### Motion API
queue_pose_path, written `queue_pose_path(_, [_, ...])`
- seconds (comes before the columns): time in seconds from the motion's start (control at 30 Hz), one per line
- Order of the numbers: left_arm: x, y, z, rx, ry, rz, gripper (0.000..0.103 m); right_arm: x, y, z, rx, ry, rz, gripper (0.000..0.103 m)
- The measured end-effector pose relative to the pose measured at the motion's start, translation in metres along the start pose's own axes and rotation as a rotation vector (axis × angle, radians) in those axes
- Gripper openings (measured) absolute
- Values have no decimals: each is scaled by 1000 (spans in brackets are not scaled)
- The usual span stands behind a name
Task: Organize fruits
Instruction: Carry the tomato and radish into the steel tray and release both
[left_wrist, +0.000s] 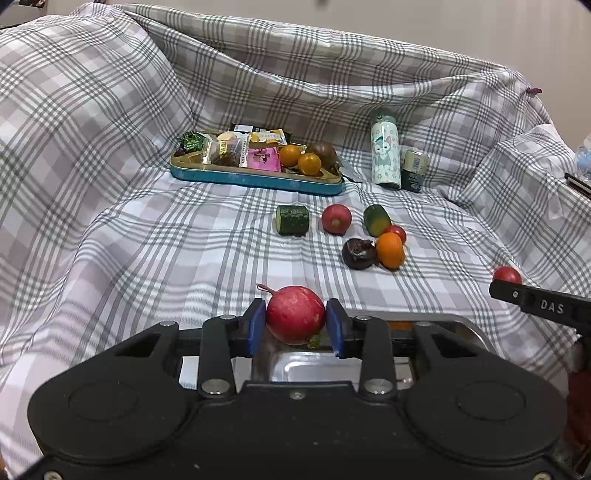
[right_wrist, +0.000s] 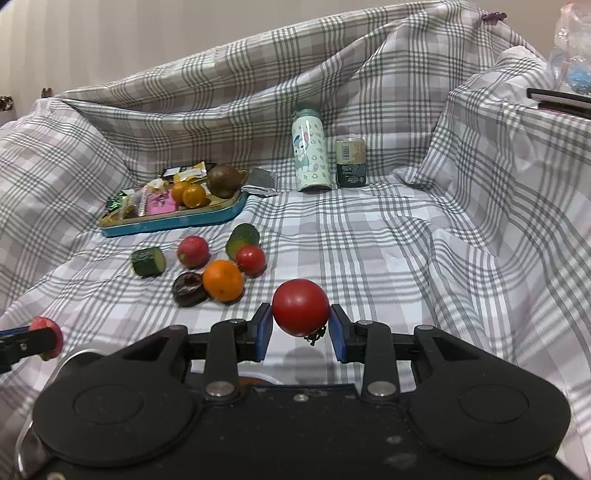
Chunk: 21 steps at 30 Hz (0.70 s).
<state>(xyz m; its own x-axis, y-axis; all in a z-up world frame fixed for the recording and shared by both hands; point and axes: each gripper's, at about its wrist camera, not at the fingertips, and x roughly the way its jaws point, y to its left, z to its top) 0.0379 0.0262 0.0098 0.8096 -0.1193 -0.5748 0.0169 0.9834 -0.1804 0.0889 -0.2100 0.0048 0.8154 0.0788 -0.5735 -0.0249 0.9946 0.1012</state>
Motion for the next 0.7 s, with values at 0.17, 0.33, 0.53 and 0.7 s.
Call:
queue_pose_path(0.17, [-8, -6, -12, 25, 9, -2, 44, -23, 5, -16, -16, -1, 20, 34])
queue_pose_path(0.33, [-14, -15, -21, 64, 23, -29, 44, -40, 12, -31, -38, 7, 47, 34])
queue_pose_path(0.53, [-20, -29, -33, 125, 60, -107, 44, -56, 18, -46, -58, 29, 105, 34])
queue_pose_path(0.7, [-24, -35, -41, 140, 79, -112, 44, -62, 22, -55, -79, 71, 152, 34])
